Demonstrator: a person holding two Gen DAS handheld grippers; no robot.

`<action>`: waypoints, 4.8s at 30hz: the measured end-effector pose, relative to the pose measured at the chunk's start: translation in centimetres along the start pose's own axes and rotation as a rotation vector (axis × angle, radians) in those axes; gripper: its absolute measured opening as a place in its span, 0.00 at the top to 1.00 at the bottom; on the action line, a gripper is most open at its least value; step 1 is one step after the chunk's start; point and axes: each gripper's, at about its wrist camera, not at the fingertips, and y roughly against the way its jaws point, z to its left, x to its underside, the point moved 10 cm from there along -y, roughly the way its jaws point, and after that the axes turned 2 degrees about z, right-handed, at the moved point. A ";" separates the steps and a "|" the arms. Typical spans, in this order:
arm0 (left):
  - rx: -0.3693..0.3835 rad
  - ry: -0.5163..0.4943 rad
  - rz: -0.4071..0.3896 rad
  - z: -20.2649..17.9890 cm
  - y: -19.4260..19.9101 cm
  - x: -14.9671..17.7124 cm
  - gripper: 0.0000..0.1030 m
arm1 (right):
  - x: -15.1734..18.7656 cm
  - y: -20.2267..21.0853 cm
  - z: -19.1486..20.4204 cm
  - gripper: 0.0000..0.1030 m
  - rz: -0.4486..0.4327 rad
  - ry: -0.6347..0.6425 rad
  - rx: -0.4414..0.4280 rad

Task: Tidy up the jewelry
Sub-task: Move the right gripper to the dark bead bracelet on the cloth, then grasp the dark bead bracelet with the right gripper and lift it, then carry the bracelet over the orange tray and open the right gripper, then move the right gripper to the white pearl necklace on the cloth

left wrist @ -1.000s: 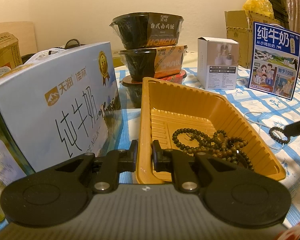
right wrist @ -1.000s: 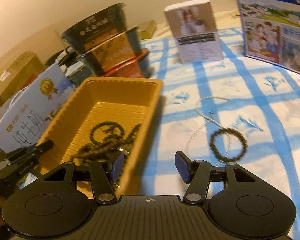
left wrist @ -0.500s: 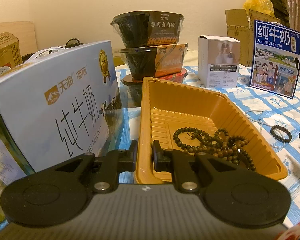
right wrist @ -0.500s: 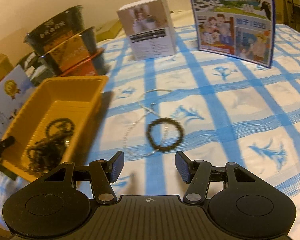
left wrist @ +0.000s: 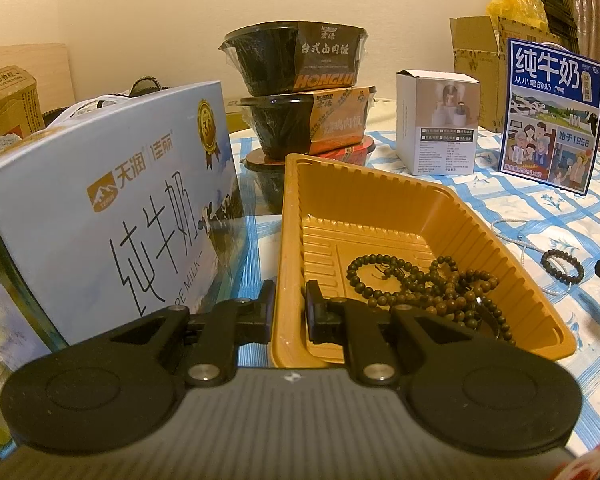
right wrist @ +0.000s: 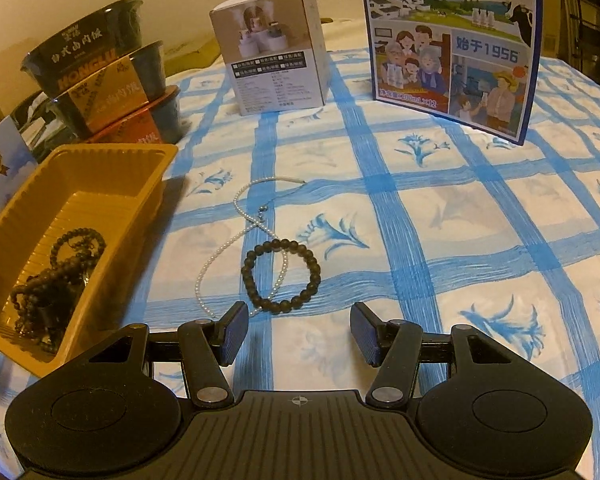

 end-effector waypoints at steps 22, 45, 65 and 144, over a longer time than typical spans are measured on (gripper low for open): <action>-0.001 -0.004 0.001 0.0 -0.1 0.0 0.87 | -2.1 -3.3 0.0 0.74 -0.062 0.104 0.063; -0.001 -0.003 0.001 -0.1 0.0 0.1 0.87 | -4.4 -0.7 1.1 0.94 -0.132 0.094 -0.019; 0.000 0.003 0.001 -0.1 0.0 -0.1 0.87 | -6.5 4.4 13.8 0.94 -0.199 0.048 -0.405; -0.003 -0.001 0.006 -0.1 -0.2 -0.3 0.87 | -2.6 -5.9 2.5 0.68 -0.061 0.225 0.042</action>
